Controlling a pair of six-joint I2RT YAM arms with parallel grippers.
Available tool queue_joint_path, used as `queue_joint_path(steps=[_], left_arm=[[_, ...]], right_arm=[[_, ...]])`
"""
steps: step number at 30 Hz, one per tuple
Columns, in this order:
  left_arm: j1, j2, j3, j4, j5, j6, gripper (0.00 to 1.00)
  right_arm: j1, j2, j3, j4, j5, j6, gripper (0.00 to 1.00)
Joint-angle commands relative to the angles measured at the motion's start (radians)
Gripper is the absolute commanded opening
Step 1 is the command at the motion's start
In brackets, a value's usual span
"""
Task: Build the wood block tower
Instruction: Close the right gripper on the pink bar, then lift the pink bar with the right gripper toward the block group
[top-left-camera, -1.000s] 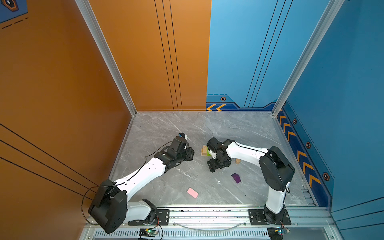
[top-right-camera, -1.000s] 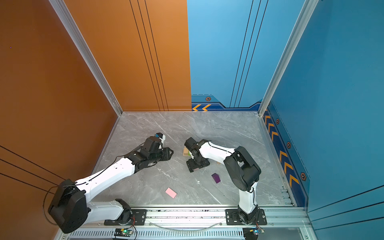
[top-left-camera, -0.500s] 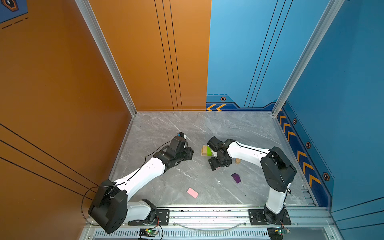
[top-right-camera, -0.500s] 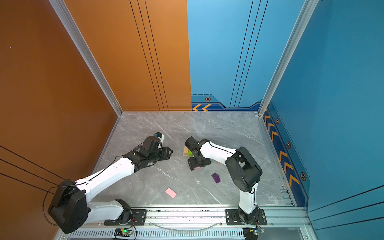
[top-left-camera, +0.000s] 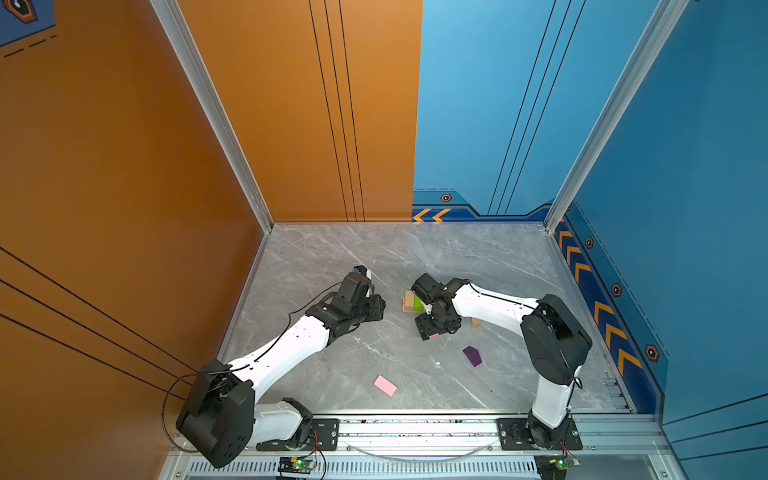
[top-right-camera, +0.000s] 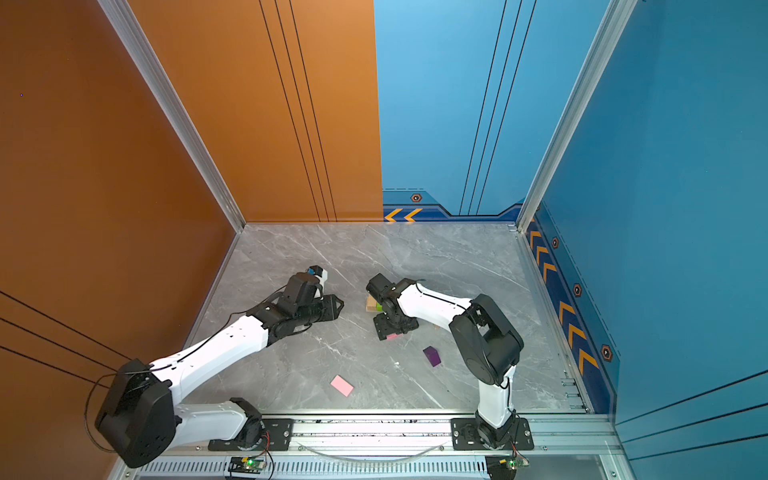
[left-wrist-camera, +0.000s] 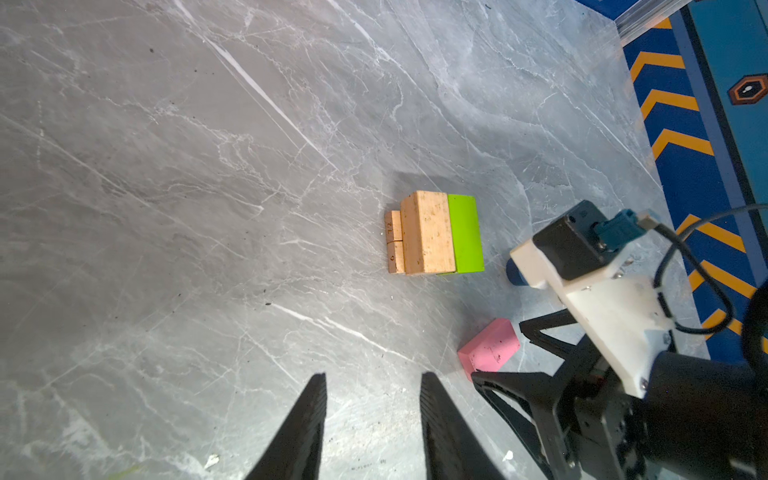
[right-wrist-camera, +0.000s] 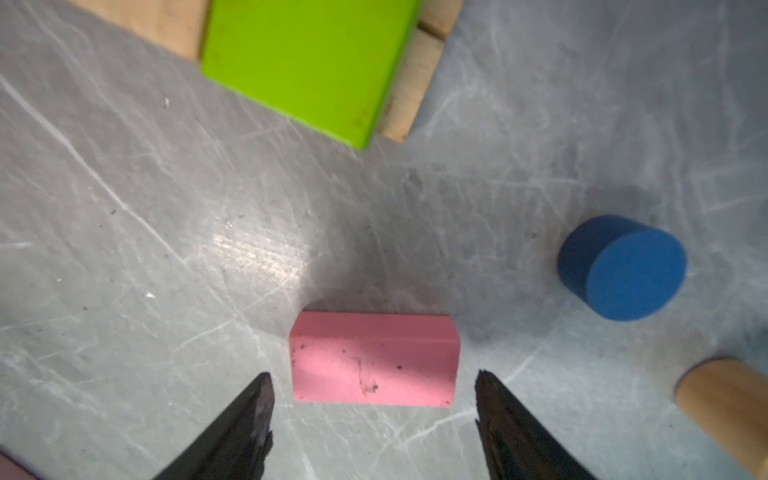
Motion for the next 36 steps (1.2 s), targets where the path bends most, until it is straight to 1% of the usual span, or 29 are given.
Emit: queue_joint_path(steps=[1,22,25,33,36], left_arm=[[0.012,-0.024,-0.015,-0.011,0.008,0.017,0.40],[0.021,-0.029,-0.025,-0.012,0.014,0.017,0.40],[0.022,-0.029,-0.025,-0.011,0.014,0.017,0.40],[0.025,-0.032,-0.029,-0.011,0.015,0.018,0.40],[0.027,-0.032,-0.030,-0.011,0.017,0.018,0.40]], right_arm=[[0.008,0.024,0.029,0.004,0.039,0.019,0.75],[0.027,0.048,0.028,0.000,0.083,0.050,0.70],[0.029,0.052,0.030,0.001,0.083,0.053,0.68],[0.039,0.062,0.030,0.000,0.095,0.065,0.66],[0.041,0.063,0.028,0.000,0.098,0.070,0.64]])
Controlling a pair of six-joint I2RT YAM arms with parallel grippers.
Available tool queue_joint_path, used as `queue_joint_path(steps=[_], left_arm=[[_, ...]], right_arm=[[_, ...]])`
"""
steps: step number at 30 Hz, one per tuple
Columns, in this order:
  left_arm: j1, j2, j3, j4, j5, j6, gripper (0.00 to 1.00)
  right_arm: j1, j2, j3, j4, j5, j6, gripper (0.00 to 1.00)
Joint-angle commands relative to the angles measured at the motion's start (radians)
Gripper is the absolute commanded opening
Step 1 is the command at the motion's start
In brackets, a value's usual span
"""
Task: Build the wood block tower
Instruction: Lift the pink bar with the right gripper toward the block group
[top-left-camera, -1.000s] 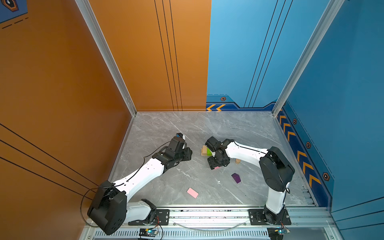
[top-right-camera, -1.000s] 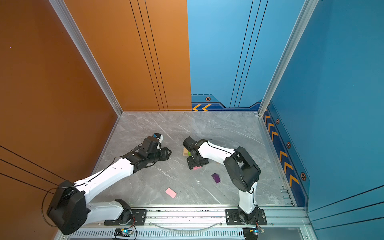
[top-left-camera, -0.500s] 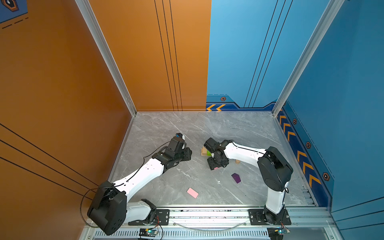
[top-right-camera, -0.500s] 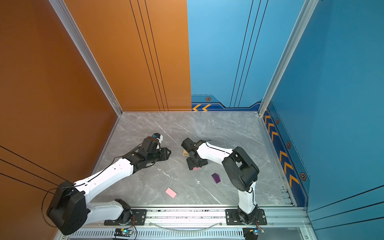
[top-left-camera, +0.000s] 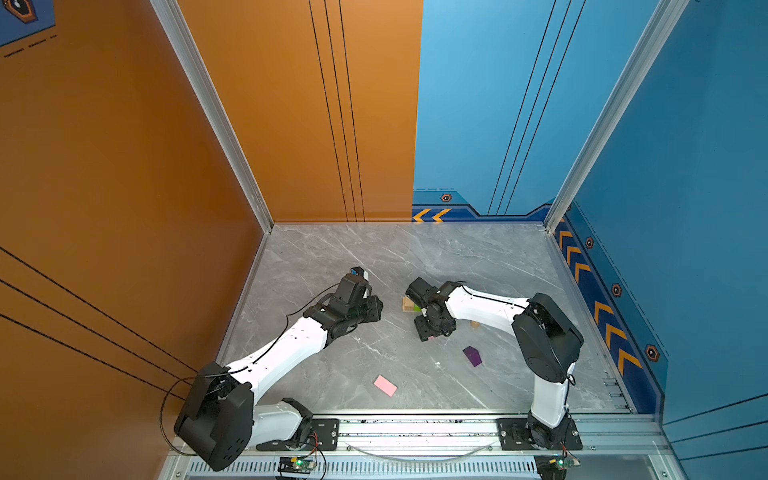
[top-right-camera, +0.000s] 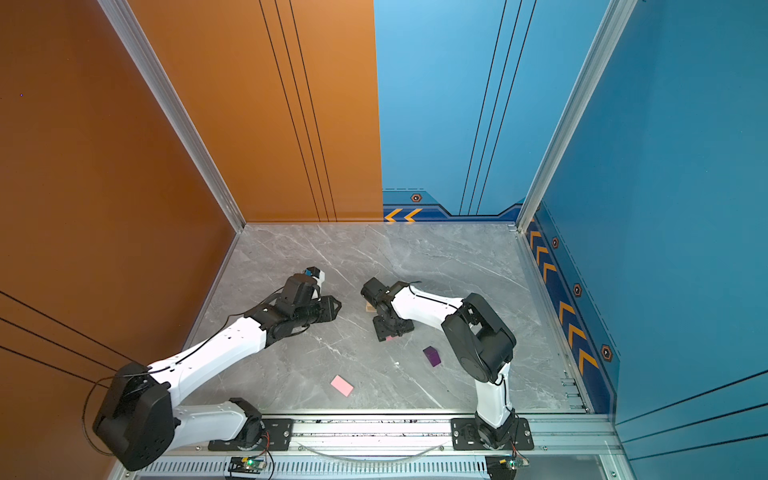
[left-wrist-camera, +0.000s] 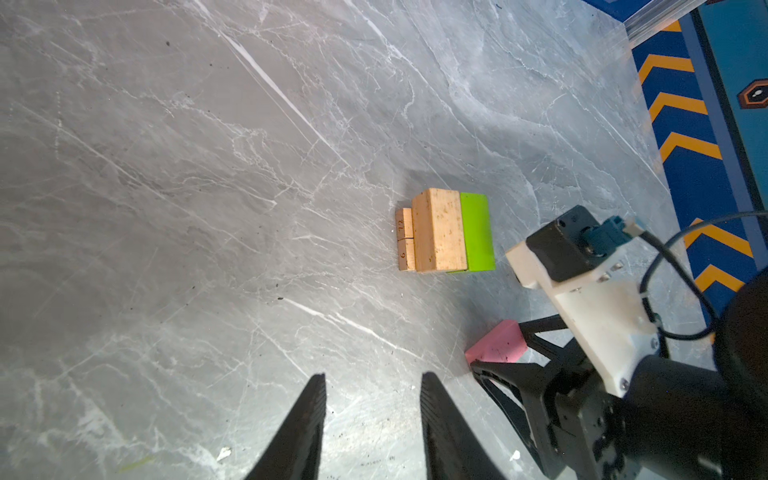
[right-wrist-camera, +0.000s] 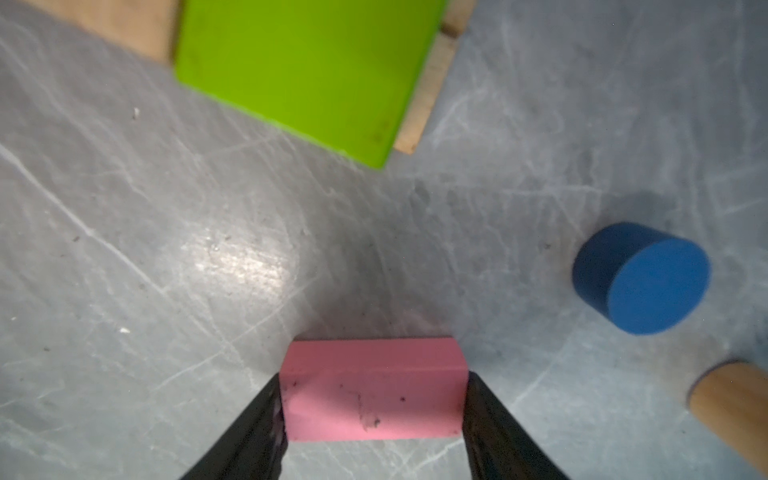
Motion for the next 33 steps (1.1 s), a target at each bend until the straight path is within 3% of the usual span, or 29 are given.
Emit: queue_joint_path(steps=[1,21,33], left_arm=[[0.014,-0.020,-0.011,-0.010,0.013,0.018,0.40],[0.034,-0.031,-0.010,-0.012,0.034,0.025,0.40],[0.104,-0.051,-0.006,-0.012,0.100,0.029,0.40]], right_arm=[[0.006,0.023,0.016,-0.007,0.033,0.023,0.63],[0.012,-0.004,0.046,-0.032,0.046,0.061,0.60],[0.009,-0.005,0.193,-0.143,0.049,0.091,0.60]])
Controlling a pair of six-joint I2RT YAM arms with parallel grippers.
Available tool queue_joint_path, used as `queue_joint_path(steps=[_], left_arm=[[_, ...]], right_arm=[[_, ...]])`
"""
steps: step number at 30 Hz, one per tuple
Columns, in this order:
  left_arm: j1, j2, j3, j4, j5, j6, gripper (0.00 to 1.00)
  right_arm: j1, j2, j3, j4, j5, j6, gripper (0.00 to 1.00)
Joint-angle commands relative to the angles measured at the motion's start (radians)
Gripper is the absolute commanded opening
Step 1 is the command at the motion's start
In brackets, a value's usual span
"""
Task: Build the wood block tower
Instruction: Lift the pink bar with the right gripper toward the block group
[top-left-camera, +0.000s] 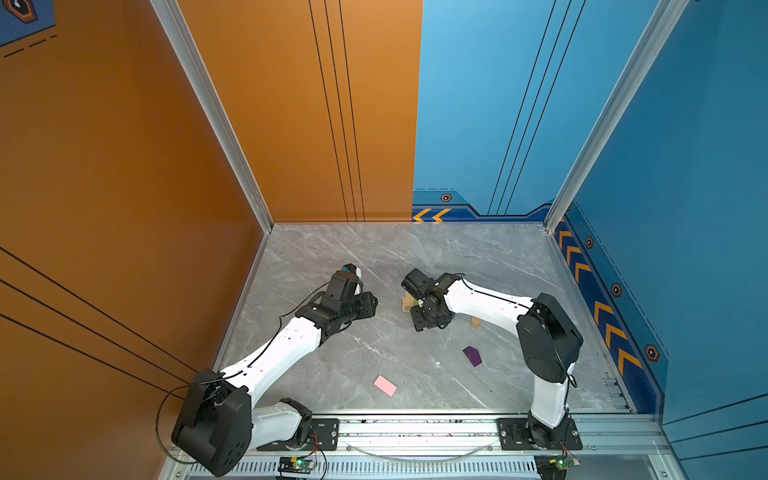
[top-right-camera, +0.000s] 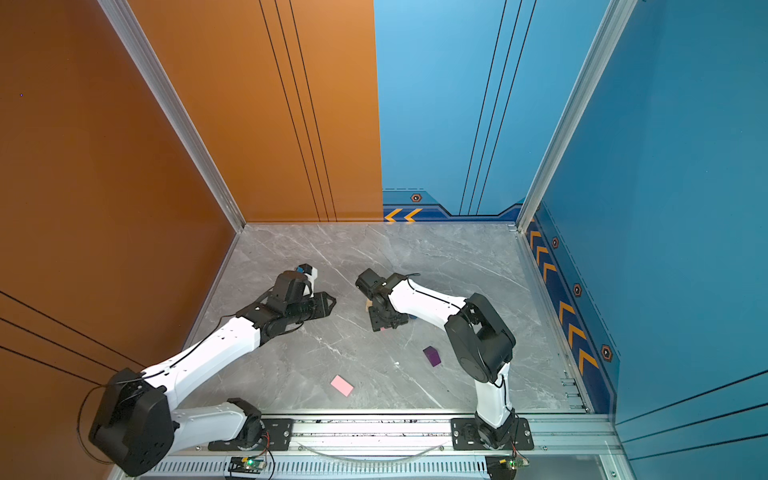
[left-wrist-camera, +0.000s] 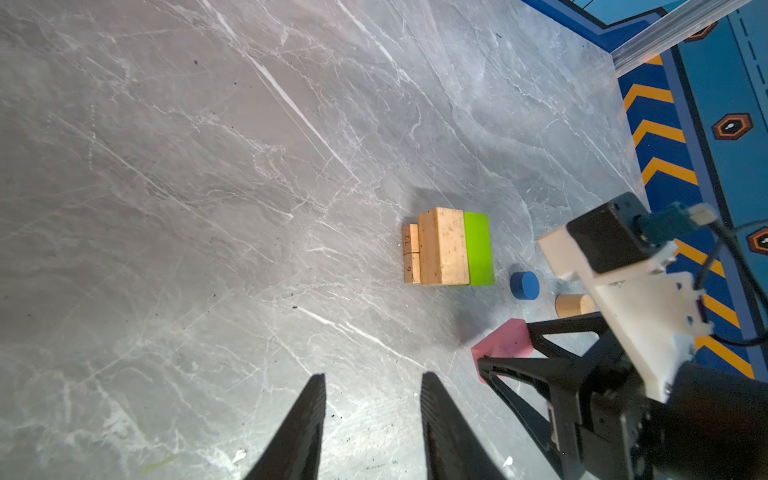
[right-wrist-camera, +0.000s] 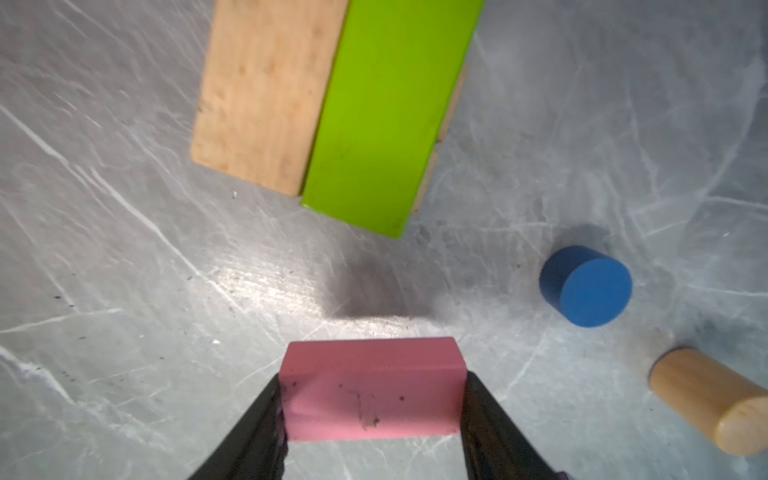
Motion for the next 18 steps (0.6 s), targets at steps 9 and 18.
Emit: queue_joint_path(steps=[9,18], left_arm=[[0.076,-0.017,0.031,-0.035,0.083,0.027,0.40],[0.145,0.018,0.065,-0.041,0.154,0.030,0.40]], right_arm=[[-0.022,0.087,0.270,-0.195,0.028,0.034,0.61],[-0.047,0.220,0.481,-0.253,0.024,0.086,0.61]])
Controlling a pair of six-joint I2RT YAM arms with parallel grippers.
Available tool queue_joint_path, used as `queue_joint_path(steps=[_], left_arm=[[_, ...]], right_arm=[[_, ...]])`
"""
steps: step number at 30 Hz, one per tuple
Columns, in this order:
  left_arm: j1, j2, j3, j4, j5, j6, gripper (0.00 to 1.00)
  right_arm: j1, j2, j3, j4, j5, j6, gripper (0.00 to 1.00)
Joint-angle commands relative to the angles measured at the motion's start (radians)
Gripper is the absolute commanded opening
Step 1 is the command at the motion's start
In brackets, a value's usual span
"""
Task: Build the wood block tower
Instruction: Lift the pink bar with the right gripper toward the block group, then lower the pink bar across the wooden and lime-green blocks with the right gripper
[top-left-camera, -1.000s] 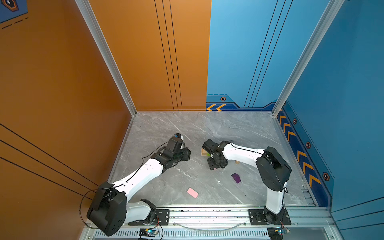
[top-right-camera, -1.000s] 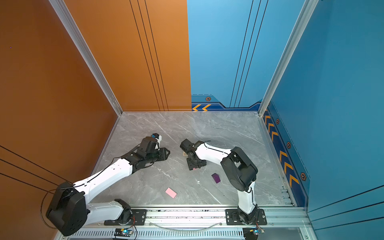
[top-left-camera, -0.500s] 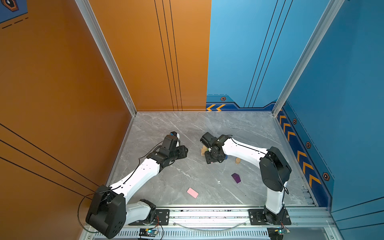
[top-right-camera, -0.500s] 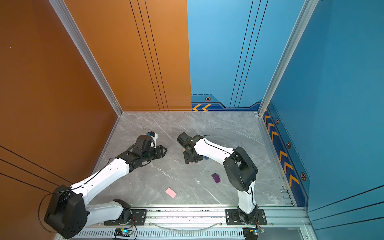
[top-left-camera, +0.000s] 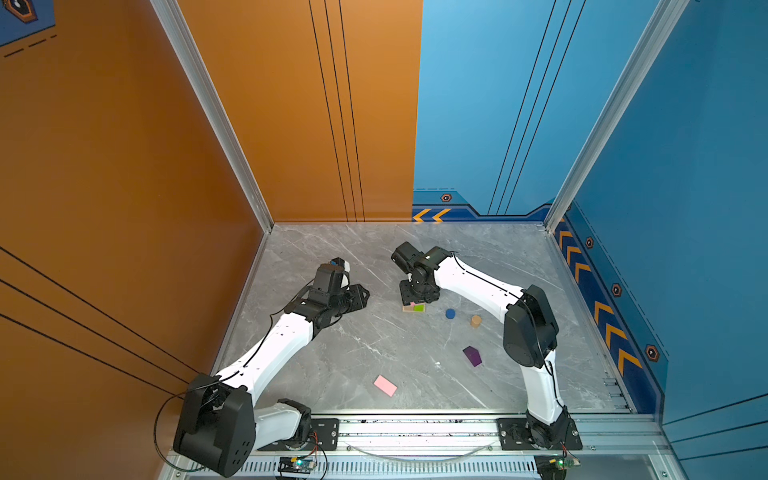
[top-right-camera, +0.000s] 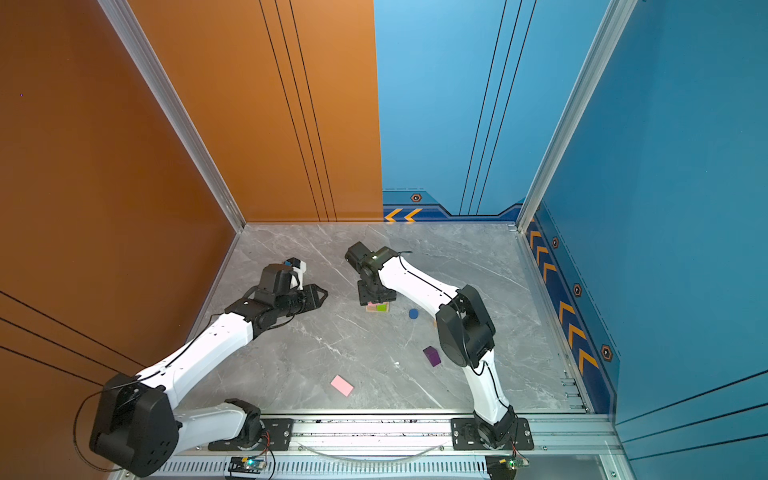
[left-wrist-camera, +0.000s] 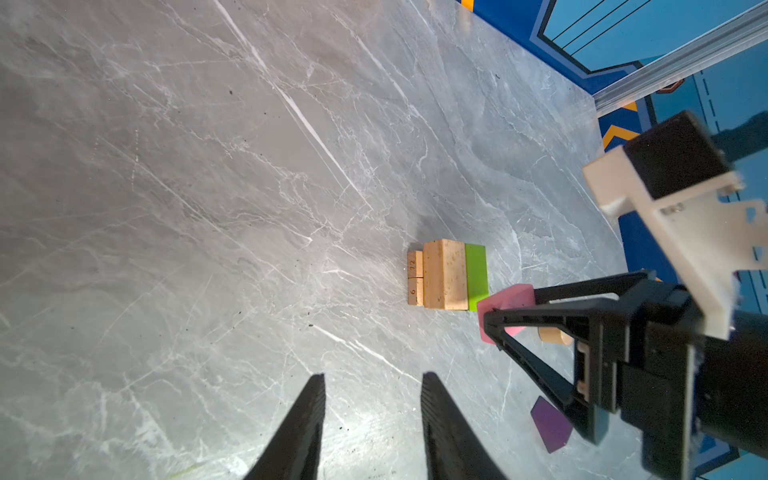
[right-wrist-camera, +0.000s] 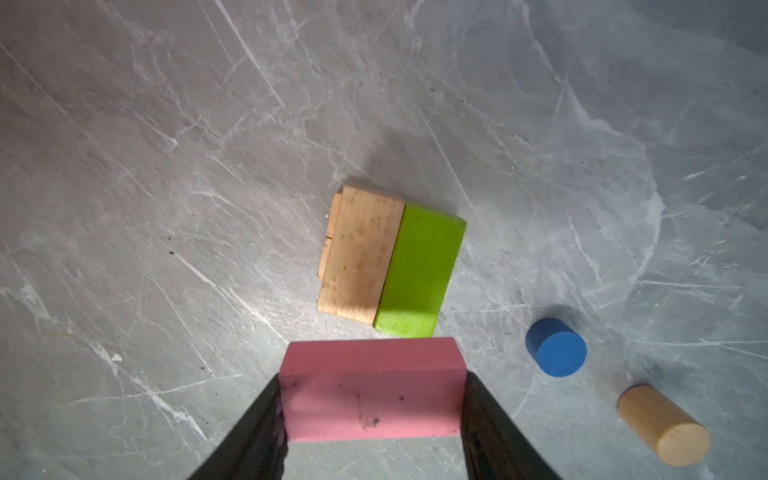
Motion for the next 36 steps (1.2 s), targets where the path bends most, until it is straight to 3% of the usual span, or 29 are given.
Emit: queue_joint_path(steps=[1,14,36], left_arm=[[0.026,0.021,0.033,-0.023,0.057,0.020,0.40],[0.090,0.038,0.049,-0.037,0.098,0.039,0.40],[0.108,0.041,0.042,-0.038,0.096,0.048,0.40]], right_arm=[[-0.012,0.037,0.064,-0.063,0.026,0.049,0.61],[-0.037,0.112,0.165,-0.094,0.047,0.102,0.61],[-0.041,0.169,0.216,-0.104,0.068,0.123,0.63]])
